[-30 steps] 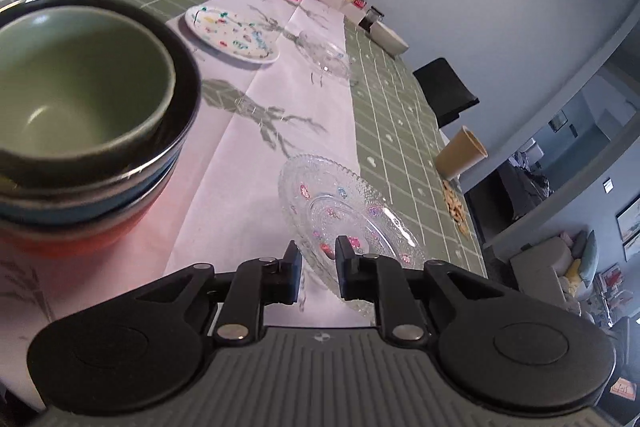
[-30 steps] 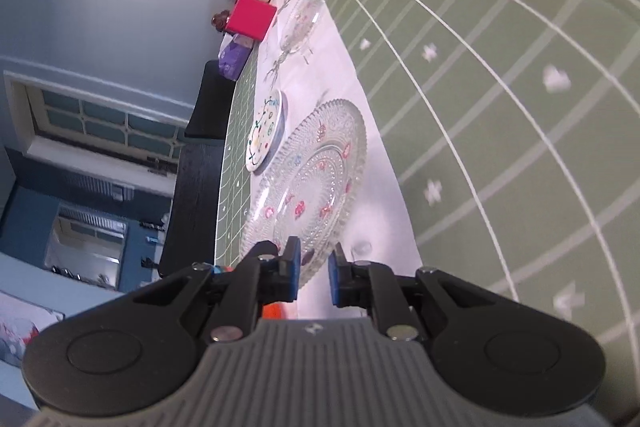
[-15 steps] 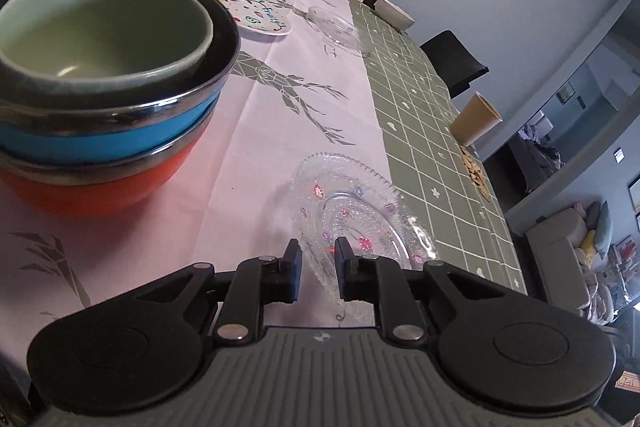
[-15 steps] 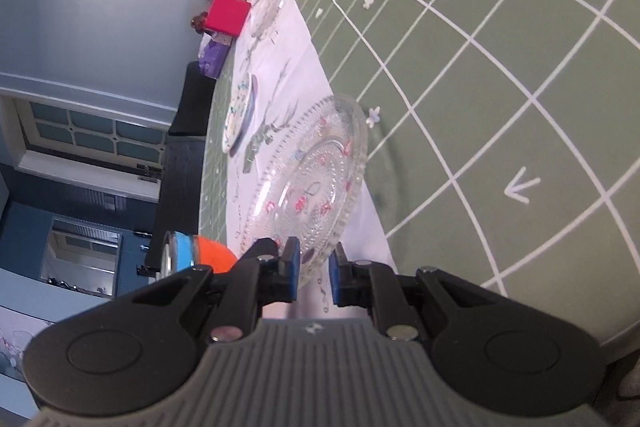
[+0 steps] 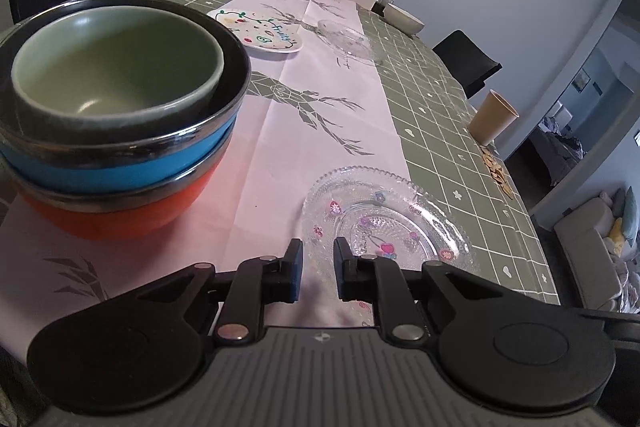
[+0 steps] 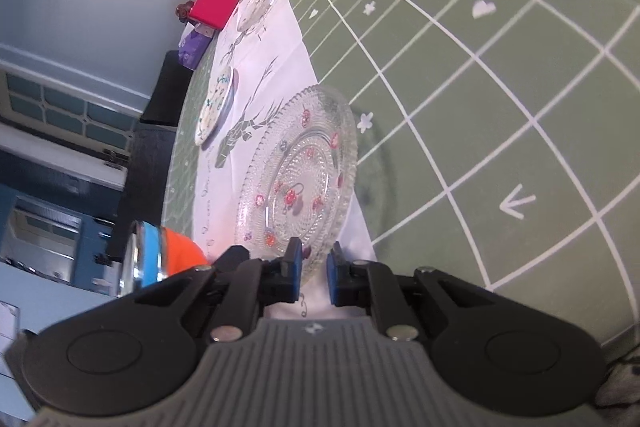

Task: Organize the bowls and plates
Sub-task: 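Lower the glass plate onto the runner and open the right tool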

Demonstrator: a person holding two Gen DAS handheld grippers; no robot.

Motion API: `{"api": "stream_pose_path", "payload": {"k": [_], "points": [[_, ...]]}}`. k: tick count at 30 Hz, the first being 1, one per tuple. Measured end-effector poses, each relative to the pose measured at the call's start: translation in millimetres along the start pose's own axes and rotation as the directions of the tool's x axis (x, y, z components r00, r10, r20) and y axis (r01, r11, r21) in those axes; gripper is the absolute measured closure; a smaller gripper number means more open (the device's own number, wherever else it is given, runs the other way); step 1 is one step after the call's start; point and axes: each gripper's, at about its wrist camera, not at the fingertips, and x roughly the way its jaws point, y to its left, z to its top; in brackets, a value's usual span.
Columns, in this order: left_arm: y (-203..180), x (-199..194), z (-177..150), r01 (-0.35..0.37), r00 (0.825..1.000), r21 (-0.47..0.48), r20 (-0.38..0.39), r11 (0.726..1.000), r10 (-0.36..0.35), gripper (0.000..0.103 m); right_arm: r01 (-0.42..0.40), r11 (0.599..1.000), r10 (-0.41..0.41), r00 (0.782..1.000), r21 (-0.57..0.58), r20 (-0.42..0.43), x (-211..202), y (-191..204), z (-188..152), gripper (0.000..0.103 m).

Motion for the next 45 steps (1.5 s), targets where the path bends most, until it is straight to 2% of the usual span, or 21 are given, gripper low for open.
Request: {"api": "stream_pose_path", "payload": {"k": [6, 9, 12, 16, 21, 24, 26, 27, 31, 33, 34, 38, 41, 42, 45], "points": [[-1, 1, 1, -0.009, 1.000, 0.008, -0.008, 1.000, 0.009, 0.085, 0.148, 0.978, -0.140, 0.988, -0.149, 0.064, -4, 23, -9, 0.085], [0, -2, 2, 0.011, 1.000, 0.000, 0.008, 1.000, -0.011, 0.085, 0.190, 0.962, -0.176, 0.981, -0.195, 0.085, -3, 29, -12, 0.082], [-3, -7, 2, -0.018, 0.998, 0.021, 0.056, 1.000, 0.017, 0.085, 0.225, 0.942, -0.203, 0.973, -0.251, 0.111, -2, 35, -16, 0.080], [-5, -11, 2, -0.023, 0.997, 0.034, 0.074, 0.999, 0.020, 0.085, 0.279, 0.907, -0.242, 0.958, -0.314, 0.153, 0, 44, -25, 0.074], [-4, -11, 3, -0.033, 0.997, 0.031, 0.073, 0.999, 0.030, 0.085, 0.336, 0.851, -0.279, 0.940, -0.402, 0.196, 5, 56, -39, 0.059], [-4, -13, 3, -0.047, 0.995, 0.048, 0.086, 0.998, 0.043, 0.085, 0.354, 0.838, -0.284, 0.933, -0.414, 0.222, 7, 58, -44, 0.047], [-4, -14, 3, -0.048, 0.995, 0.055, 0.094, 0.997, 0.043, 0.085, 0.390, 0.814, -0.310, 0.918, -0.429, 0.247, 9, 58, -47, 0.021], [-4, -15, 3, -0.047, 0.995, 0.055, 0.095, 0.997, 0.041, 0.085, 0.403, 0.805, -0.316, 0.912, -0.436, 0.261, 9, 58, -48, 0.020], [-4, -15, 4, -0.046, 0.995, 0.051, 0.095, 0.998, 0.041, 0.085, 0.400, 0.812, -0.308, 0.912, -0.425, 0.270, 6, 53, -46, 0.018], [-3, -16, 4, -0.050, 0.994, 0.045, 0.102, 0.998, 0.045, 0.085, 0.409, 0.822, -0.316, 0.906, -0.396, 0.280, 5, 50, -44, 0.009], [-3, -18, 4, -0.051, 0.993, 0.044, 0.110, 0.998, 0.046, 0.083, 0.407, 0.830, -0.315, 0.906, -0.380, 0.284, 5, 48, -43, 0.004], [-4, -24, 5, -0.049, 0.989, 0.047, 0.145, 0.998, 0.042, 0.075, 0.402, 0.852, -0.309, 0.903, -0.335, 0.297, 0, 43, -38, 0.003], [-6, -29, 6, -0.067, 0.981, 0.048, 0.184, 0.997, 0.058, 0.058, 0.397, 0.867, -0.303, 0.900, -0.301, 0.313, -5, 40, -35, 0.003], [-7, -31, 6, -0.080, 0.978, 0.047, 0.196, 0.996, 0.069, 0.049, 0.397, 0.869, -0.302, 0.898, -0.294, 0.320, -6, 40, -34, 0.003], [-7, -33, 8, -0.080, 0.977, 0.033, 0.200, 0.996, 0.072, 0.038, 0.400, 0.872, -0.296, 0.890, -0.282, 0.348, -12, 40, -32, 0.003]]}}
